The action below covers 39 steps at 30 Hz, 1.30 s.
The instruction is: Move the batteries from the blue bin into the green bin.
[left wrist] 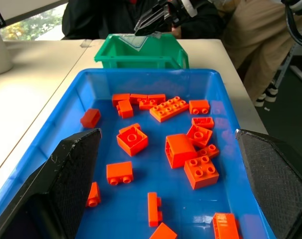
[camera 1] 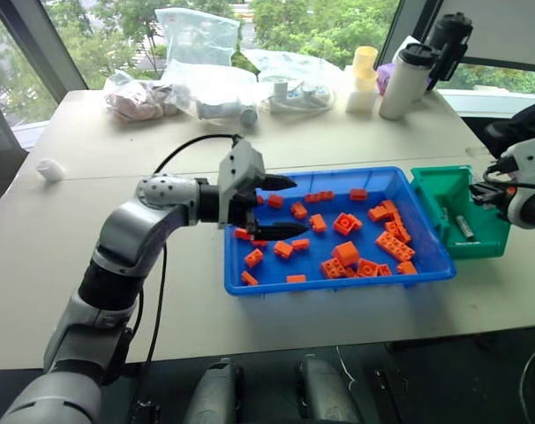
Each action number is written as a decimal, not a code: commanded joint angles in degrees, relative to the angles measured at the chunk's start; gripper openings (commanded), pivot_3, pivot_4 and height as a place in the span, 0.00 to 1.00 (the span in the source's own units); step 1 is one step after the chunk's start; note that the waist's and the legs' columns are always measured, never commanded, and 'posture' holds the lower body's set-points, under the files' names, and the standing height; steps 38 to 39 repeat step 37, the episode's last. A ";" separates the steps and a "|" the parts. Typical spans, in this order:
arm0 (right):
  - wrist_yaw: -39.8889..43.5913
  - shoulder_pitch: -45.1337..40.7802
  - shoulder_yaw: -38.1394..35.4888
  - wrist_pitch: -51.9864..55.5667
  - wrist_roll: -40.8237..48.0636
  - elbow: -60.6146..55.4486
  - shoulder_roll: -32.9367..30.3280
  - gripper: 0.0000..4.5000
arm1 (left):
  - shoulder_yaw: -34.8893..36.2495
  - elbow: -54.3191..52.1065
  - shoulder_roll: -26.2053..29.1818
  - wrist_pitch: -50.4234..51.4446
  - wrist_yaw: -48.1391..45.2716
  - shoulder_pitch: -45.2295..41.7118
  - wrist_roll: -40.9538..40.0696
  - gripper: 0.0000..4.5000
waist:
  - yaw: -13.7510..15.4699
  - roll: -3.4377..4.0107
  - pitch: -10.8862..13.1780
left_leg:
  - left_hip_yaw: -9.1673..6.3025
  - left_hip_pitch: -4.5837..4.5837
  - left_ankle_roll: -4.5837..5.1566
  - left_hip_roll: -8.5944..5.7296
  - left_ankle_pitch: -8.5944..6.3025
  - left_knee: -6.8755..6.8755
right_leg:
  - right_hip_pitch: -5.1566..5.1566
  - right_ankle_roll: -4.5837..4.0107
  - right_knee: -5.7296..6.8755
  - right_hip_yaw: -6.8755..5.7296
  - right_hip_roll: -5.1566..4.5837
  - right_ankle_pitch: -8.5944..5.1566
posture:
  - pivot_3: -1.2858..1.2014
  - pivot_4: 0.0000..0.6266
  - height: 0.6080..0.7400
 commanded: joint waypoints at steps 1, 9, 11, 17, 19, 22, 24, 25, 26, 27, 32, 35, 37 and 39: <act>-0.17 -0.52 -1.99 -0.12 0.76 -0.82 -0.16 0.01 | 0.14 -0.82 -0.85 -0.99 -0.51 -1.46 -0.58 1.00 | 0.16 0.00 0.00 | 0.00 -0.01 0.00 -0.01 0.00 0.01 | 0.00 0.00 -0.01 0.00 -0.02 0.00 | 0.52 0.24 1.00; -0.59 -0.70 -1.35 -1.61 0.57 -0.20 0.06 0.88 | 1.01 0.17 -0.65 -1.07 -0.88 -1.45 -0.42 1.00 | 0.26 0.00 0.00 | 0.00 -0.01 0.00 -0.03 0.00 0.02 | 0.02 0.00 -0.02 0.00 -0.04 0.00 | 0.52 0.24 1.00; 0.00 -0.56 -1.16 -3.20 0.39 -0.26 -0.34 0.99 | 1.82 0.46 0.11 -0.48 -1.24 -1.26 -0.85 1.00 | 0.24 0.00 0.00 | 0.00 -0.01 0.00 -0.03 0.00 0.02 | 0.02 0.00 -0.01 0.00 -0.03 0.00 | 0.52 0.24 1.00; 7.60 2.26 -7.62 -9.32 8.41 -7.75 1.53 0.99 | 6.43 -2.77 6.69 3.02 -3.36 3.11 -4.54 1.00 | -0.12 0.00 0.00 | -0.01 0.00 0.00 0.01 0.00 -0.01 | 0.01 0.00 -0.01 0.00 0.02 0.00 | 0.52 0.24 1.00; 9.28 4.17 -11.79 -8.46 12.59 -10.89 2.78 0.99 | 9.68 -4.29 9.39 5.35 -3.35 5.15 -7.00 1.00 | 0.03 0.00 0.00 | -0.03 0.00 0.00 0.02 0.00 -0.02 | 0.01 0.00 -0.01 -0.01 0.02 0.00 | 0.52 0.24 1.00; 14.72 12.54 -18.59 -3.32 19.29 -17.20 2.33 0.99 | 15.78 -6.19 12.71 9.25 -1.72 8.26 -11.05 1.00 | 0.55 -0.03 0.01 | -0.09 -0.04 0.00 0.01 0.00 0.00 | 0.03 0.00 -0.02 -0.05 -0.05 0.00 | 0.52 0.24 1.00; 19.37 20.13 -24.40 1.81 24.16 -20.92 1.33 0.99 | 20.09 -8.32 15.27 12.85 -0.26 10.96 -14.15 1.00 | 1.25 -0.05 0.01 | -0.21 -0.04 0.00 -0.02 0.00 0.01 | 0.15 0.00 -0.09 -0.10 -0.07 0.00 | 0.52 0.24 1.00; 20.16 22.52 -26.65 3.86 25.90 -21.62 0.95 0.99 | 21.75 -9.27 16.21 14.49 0.52 11.95 -15.71 1.00 | 1.34 -0.05 0.01 | -0.23 -0.04 0.05 -0.01 -0.03 0.00 | 0.20 0.01 -0.16 -0.10 -0.07 0.00 | 0.52 0.24 1.00; 21.16 24.97 -28.57 5.41 27.20 -22.25 0.52 0.99 | 23.09 -10.22 17.20 15.86 1.25 13.21 -16.82 1.00 | 1.41 -0.05 0.01 | -0.22 -0.02 0.07 -0.01 -0.04 0.01 | 0.24 0.01 -0.19 -0.10 -0.08 0.00 | 0.52 0.24 1.00; 21.80 26.84 -29.83 6.35 28.07 -22.82 0.29 0.99 | 23.95 -10.90 17.90 16.78 1.82 14.33 -17.56 1.00 | 1.41 -0.05 0.01 | -0.18 -0.01 0.07 -0.04 -0.04 0.02 | 0.26 0.01 -0.21 -0.09 -0.12 0.00 | 0.52 0.24 1.00; 22.81 31.84 -31.91 6.62 29.29 -23.40 0.49 0.99 | 25.71 -11.44 18.51 17.65 4.95 18.40 -18.61 1.00 | 1.19 -0.06 0.02 | -0.18 0.92 0.11 0.00 -0.08 -0.16 | 1.27 -0.01 -0.53 -0.13 -0.07 -0.02 | 0.52 0.24 1.00; 22.01 32.65 -30.14 5.33 28.95 -23.64 1.65 0.99 | 26.70 -11.91 17.34 18.56 7.26 19.98 -20.38 1.00 | 1.10 -0.06 0.02 | -0.19 1.07 0.16 0.03 -0.12 -0.19 | 1.45 -0.01 -0.65 -0.14 -0.03 -0.02 | 0.52 0.24 1.00; 21.37 32.18 -28.73 4.69 29.01 -23.76 2.17 0.99 | 27.17 -12.15 17.27 18.56 8.48 20.95 -20.87 1.00 | 1.04 -0.06 0.02 | -0.19 1.05 0.18 0.03 -0.13 -0.19 | 1.45 -0.01 -0.68 -0.14 -0.03 -0.02 | 0.52 0.24 1.00; 21.37 32.18 -28.73 4.69 29.01 -23.76 2.17 0.99 | 27.17 -12.15 17.27 18.56 8.48 20.95 -20.87 1.00 | 1.04 -0.06 0.02 | -0.19 1.05 0.18 0.03 -0.13 -0.19 | 1.45 -0.01 -0.68 -0.14 -0.03 -0.02 | 0.52 0.24 1.00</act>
